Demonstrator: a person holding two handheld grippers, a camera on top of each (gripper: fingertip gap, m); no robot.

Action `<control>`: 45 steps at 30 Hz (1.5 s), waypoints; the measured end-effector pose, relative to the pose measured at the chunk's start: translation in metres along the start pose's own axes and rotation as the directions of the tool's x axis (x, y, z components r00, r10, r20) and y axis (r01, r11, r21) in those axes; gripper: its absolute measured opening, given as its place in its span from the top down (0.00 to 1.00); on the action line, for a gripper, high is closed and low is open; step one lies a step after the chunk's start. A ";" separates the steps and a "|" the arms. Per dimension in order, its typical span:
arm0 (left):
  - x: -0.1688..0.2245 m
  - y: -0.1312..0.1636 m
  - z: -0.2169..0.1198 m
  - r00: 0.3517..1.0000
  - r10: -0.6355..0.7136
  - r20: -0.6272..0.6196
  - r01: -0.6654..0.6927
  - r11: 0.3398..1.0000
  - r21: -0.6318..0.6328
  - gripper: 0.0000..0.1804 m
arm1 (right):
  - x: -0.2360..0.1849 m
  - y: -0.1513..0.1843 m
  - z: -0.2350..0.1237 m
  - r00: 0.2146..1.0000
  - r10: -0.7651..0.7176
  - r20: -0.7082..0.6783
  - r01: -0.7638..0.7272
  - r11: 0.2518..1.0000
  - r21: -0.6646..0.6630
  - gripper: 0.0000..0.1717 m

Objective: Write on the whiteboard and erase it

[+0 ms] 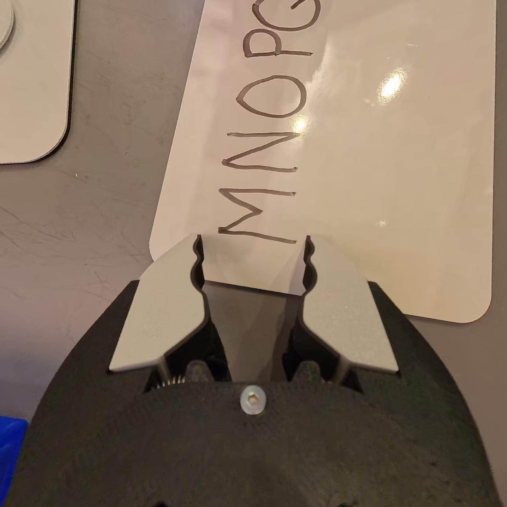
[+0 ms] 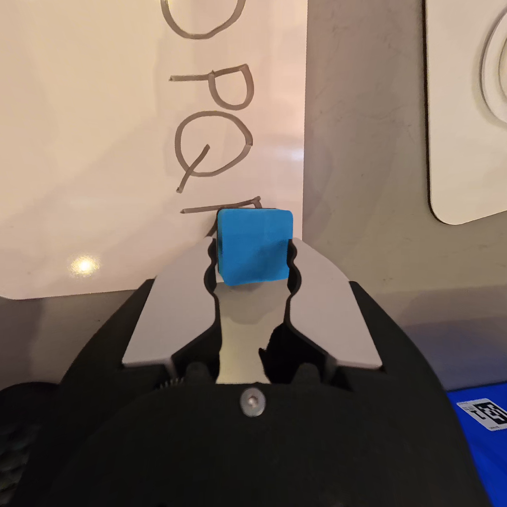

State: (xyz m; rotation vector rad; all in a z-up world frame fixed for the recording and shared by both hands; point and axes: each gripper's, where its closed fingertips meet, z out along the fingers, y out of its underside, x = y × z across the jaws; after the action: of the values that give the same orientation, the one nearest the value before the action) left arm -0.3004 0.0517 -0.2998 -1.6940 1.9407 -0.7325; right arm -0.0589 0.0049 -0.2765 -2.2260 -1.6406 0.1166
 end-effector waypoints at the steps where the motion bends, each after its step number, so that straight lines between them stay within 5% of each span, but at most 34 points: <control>1: 0.000 0.000 0.000 1.000 0.000 0.001 0.000 1.000 0.000 0.61 | 0.000 -0.002 -0.002 1.000 0.014 0.004 -0.014 1.000 0.015 0.68; 5: 0.000 0.000 0.000 1.000 -0.001 0.000 0.001 1.000 0.001 0.61 | -0.001 -0.001 -0.004 1.000 0.007 0.000 -0.007 1.000 0.007 0.66; 11: 0.000 0.000 0.000 1.000 -0.001 0.000 0.001 1.000 0.002 0.61 | 0.003 0.003 0.001 1.000 0.004 -0.017 -0.004 1.000 -0.023 0.79; 16: 0.000 0.000 0.000 1.000 -0.001 0.000 0.001 1.000 0.002 0.61 | 0.006 0.009 -0.002 1.000 0.023 -0.012 -0.023 0.999 -0.025 0.77; 20: 0.000 0.000 0.000 1.000 -0.002 -0.002 0.002 1.000 0.002 0.61 | 0.011 0.006 -0.003 0.999 0.047 -0.023 -0.048 0.999 -0.015 0.66; 45: -0.003 -0.002 0.002 1.000 -0.019 0.010 0.019 1.000 0.004 0.66 | -0.001 0.008 0.009 0.999 0.037 0.010 -0.036 0.997 -0.070 0.70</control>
State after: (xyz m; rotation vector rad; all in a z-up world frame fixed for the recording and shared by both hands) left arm -0.2972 0.0543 -0.2997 -1.7131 1.9177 -0.7324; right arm -0.0547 0.0040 -0.2873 -2.3120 -1.6340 0.0832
